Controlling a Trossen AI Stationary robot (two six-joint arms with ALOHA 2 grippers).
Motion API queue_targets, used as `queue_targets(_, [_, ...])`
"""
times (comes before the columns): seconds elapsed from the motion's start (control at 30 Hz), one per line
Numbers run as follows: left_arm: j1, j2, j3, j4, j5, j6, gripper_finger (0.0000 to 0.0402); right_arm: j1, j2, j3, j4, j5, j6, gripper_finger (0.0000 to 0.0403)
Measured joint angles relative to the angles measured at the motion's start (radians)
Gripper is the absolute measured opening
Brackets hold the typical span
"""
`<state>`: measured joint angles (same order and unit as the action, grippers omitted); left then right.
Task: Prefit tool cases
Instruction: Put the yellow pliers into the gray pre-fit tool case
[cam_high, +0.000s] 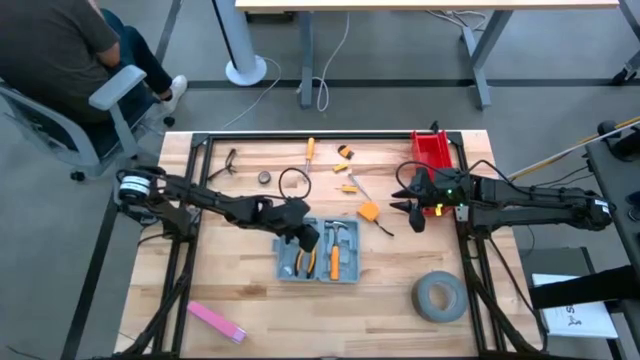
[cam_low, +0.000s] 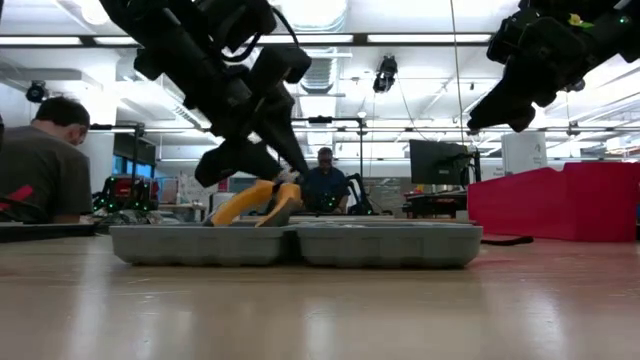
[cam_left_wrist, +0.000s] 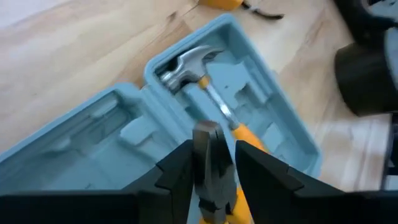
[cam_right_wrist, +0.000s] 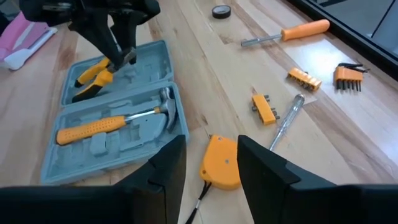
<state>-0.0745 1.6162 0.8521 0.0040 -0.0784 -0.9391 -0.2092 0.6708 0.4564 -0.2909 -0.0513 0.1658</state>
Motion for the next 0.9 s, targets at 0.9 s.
queue_targets(0.9, [-0.058, 0.013, 0.130, -0.233, 0.054, -0.249, 0.0198, 0.000, 0.000, 0.000, 0.012, 0.000, -0.029, 0.0126])
